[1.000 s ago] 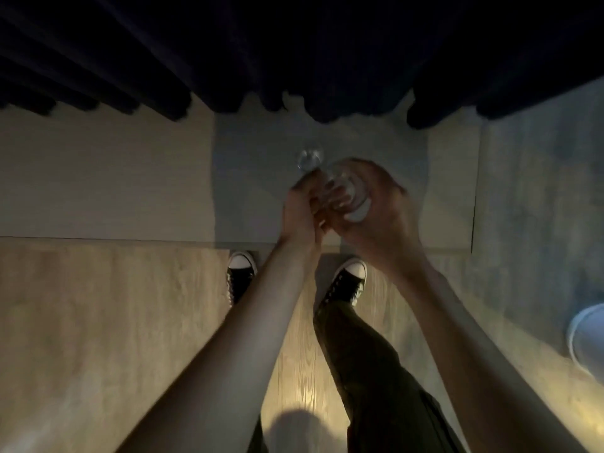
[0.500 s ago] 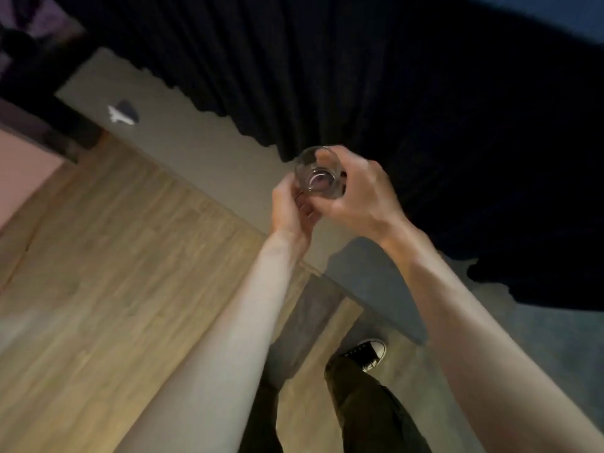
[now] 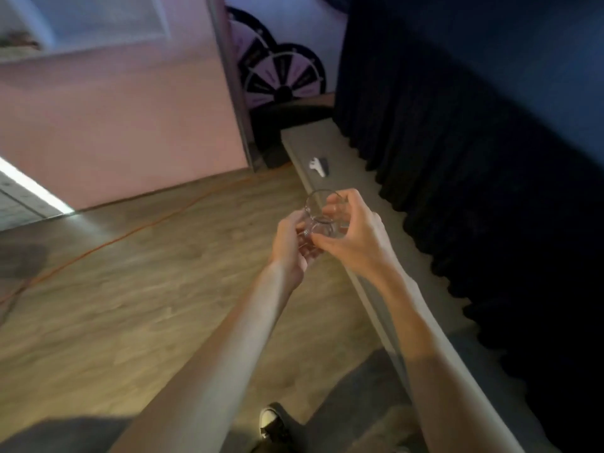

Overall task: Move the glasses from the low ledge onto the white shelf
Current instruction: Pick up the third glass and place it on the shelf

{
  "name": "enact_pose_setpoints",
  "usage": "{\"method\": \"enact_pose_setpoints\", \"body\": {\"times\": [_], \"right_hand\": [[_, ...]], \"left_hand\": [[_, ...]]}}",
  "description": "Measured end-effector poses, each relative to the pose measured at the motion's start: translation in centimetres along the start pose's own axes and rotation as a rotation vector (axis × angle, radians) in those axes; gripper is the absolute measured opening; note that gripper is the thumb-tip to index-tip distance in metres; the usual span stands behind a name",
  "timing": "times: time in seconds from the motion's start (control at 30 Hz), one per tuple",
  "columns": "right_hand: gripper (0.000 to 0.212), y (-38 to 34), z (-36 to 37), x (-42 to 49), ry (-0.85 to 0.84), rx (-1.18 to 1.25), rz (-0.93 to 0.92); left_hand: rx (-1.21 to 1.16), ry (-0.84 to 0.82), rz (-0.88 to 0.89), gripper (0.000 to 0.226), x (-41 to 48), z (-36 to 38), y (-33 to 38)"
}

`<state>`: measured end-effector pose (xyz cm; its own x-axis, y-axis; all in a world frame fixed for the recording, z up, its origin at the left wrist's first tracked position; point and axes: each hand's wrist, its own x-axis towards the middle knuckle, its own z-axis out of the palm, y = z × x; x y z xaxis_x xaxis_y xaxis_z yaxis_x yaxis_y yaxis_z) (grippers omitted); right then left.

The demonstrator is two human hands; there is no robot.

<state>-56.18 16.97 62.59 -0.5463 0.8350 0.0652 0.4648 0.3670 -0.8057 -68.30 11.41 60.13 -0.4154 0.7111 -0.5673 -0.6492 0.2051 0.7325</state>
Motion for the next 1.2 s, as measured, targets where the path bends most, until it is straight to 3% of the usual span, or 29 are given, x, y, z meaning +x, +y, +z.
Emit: {"method": "enact_pose_setpoints", "body": {"times": [0.27,0.4,0.6,0.77,0.9,1.2], "right_hand": [[0.064,-15.2,11.6,10.0,-0.182,0.106,-0.205],[0.059,-20.4,16.8,15.2,-0.286,0.138,-0.298],[0.058,-25.7,23.4,24.7,-0.400,0.231,-0.405],[0.054,-30.4,28.0,34.1,-0.534,0.252,-0.460],[0.057,-33.7,31.6,39.9,-0.607,0.239,-0.535],[0.066,-40.5,41.5,48.2,-0.721,0.208,-0.601]], "left_hand": [[-0.124,0.196,0.163,0.028,1.0,-13.4,16.4],[-0.187,0.273,0.237,0.048,2.0,-18.2,22.5],[-0.281,0.401,0.292,0.036,6.0,-22.9,30.8],[-0.374,0.488,0.327,0.040,10.7,-25.6,38.4],[-0.435,0.505,0.367,0.057,13.4,-27.9,43.3],[-0.498,0.578,0.445,0.055,18.8,-36.0,51.6]]}}
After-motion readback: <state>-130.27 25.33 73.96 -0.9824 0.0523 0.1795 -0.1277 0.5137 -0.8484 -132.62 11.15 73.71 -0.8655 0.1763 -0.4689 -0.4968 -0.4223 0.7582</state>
